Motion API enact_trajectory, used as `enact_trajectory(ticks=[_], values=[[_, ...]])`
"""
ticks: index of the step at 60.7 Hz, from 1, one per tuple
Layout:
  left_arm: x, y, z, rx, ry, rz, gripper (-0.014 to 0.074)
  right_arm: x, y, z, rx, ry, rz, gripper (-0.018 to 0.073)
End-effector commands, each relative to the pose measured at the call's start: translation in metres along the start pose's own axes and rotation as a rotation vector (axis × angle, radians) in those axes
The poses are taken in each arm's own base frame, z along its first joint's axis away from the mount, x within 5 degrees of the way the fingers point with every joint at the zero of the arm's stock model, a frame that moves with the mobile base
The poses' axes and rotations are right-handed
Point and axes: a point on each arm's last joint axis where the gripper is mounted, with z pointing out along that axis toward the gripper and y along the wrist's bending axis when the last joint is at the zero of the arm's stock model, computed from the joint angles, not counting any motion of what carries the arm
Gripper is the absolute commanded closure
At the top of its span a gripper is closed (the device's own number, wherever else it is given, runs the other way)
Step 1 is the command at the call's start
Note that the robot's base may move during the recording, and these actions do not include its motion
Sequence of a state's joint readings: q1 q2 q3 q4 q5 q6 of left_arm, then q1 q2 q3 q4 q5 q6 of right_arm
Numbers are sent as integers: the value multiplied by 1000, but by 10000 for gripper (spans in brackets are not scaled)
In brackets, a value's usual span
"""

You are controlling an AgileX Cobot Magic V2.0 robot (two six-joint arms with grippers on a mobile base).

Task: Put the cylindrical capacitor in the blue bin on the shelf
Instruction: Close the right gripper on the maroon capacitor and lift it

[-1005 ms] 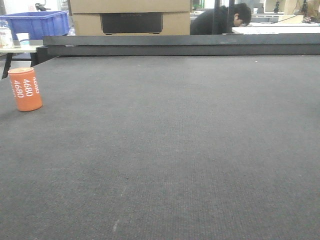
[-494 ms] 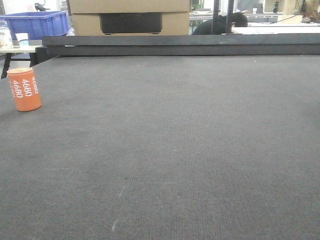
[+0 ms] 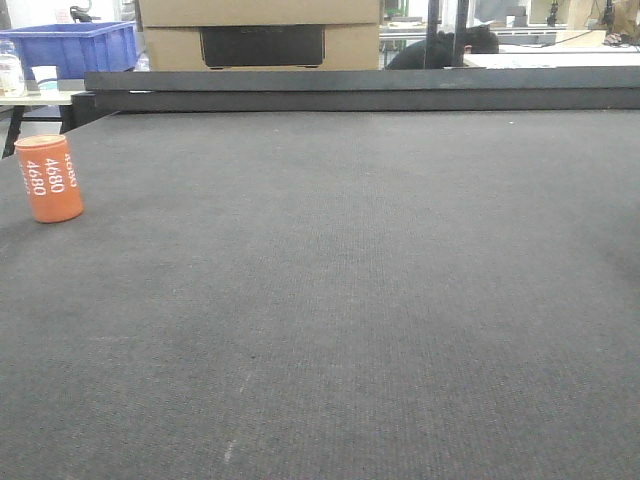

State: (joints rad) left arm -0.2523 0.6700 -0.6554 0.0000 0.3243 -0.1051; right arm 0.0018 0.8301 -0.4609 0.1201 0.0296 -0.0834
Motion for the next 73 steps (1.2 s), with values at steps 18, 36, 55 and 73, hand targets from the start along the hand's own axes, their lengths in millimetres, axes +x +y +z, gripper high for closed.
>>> enact_trajectory(ticks=[18, 36, 55, 73], values=[[-5, -3, 0, 22, -35, -28, -6, 57, -17, 45, 137, -195, 34, -9], [-5, -3, 0, 22, -35, -28, -6, 82, -28, 106, 230, -150, 35, -9], [-5, -3, 0, 22, -37, -28, -6, 93, -32, 168, 246, -96, 36, -9], [-5, -3, 0, 22, -37, -28, -6, 100, -44, 200, 258, -47, 41, -9]])
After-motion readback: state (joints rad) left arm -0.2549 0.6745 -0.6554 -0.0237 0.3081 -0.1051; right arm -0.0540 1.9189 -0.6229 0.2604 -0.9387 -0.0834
